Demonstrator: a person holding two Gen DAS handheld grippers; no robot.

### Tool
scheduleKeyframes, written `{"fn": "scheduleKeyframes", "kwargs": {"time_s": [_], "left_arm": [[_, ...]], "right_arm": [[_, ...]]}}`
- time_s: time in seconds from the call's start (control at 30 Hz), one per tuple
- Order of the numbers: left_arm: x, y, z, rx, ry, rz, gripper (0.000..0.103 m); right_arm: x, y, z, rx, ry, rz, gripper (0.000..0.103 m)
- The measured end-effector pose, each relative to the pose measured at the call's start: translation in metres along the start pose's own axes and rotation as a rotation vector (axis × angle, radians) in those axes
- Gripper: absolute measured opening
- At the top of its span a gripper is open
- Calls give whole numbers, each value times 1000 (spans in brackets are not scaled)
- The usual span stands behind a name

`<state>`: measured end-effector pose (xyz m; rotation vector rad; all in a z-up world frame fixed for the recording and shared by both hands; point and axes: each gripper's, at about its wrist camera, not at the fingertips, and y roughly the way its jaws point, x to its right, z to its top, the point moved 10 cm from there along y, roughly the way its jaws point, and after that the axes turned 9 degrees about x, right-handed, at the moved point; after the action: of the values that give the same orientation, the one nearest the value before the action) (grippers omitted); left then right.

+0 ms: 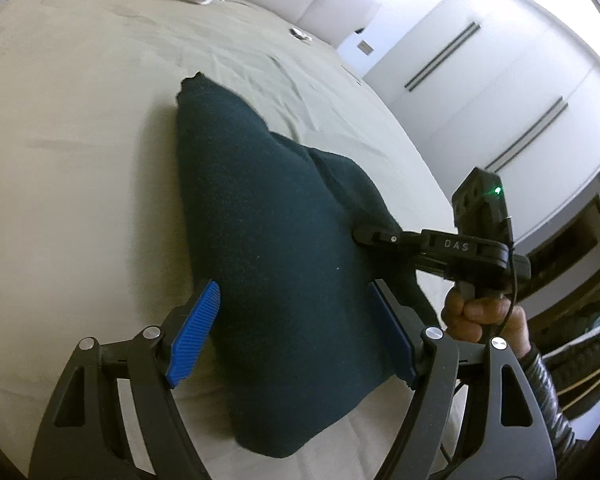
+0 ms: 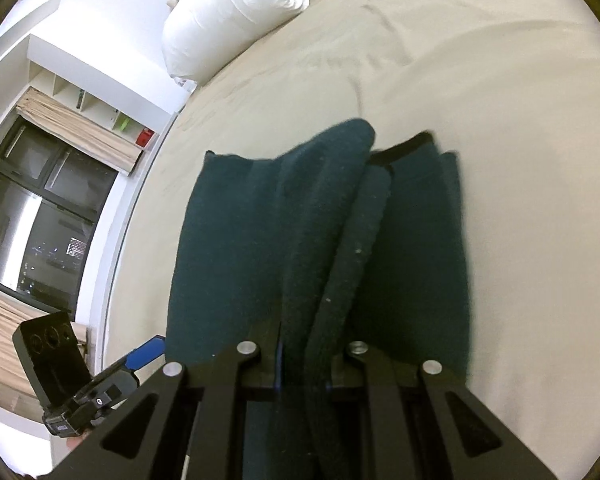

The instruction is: Fold small clothes

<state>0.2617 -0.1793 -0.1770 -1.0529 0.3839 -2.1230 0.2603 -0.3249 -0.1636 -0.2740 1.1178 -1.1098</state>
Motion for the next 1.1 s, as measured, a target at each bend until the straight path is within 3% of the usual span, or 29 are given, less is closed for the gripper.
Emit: {"fn": "scheduleKeyframes", "kwargs": {"time_s": [0.2,0.33,0.5,0.6,0.67,0.77,0.87,0.97,1.1], "left_arm": [[9,4,7,2,62,3,75],[9,25,19,3,103,26,75],[7,54,14,-21,196,89,75],[6,65,15,-40,213,111,75],[7,67,11,-41,209,115,75],[5,72,12,-45,217,127,75],[8,70,11,-46,221,134,75],[9,69,10,-48,223,143,75],[10,69,9,-55,235,158,75]], "right_arm": [[13,-12,9,28,1,-19,14],[39,2,-5,-8,17,-51,15],[52,5,-5,36,127,51,15],[50,-5,-1,51,87,-19,19],[49,-23,3,93,36,-114,27],[43,-45,9,162,-21,-202,28],[22,-61,8,215,-73,-150,28],[12,-52,-4,182,-103,-119,28],[35,-29,-29,104,-85,-147,25]]}}
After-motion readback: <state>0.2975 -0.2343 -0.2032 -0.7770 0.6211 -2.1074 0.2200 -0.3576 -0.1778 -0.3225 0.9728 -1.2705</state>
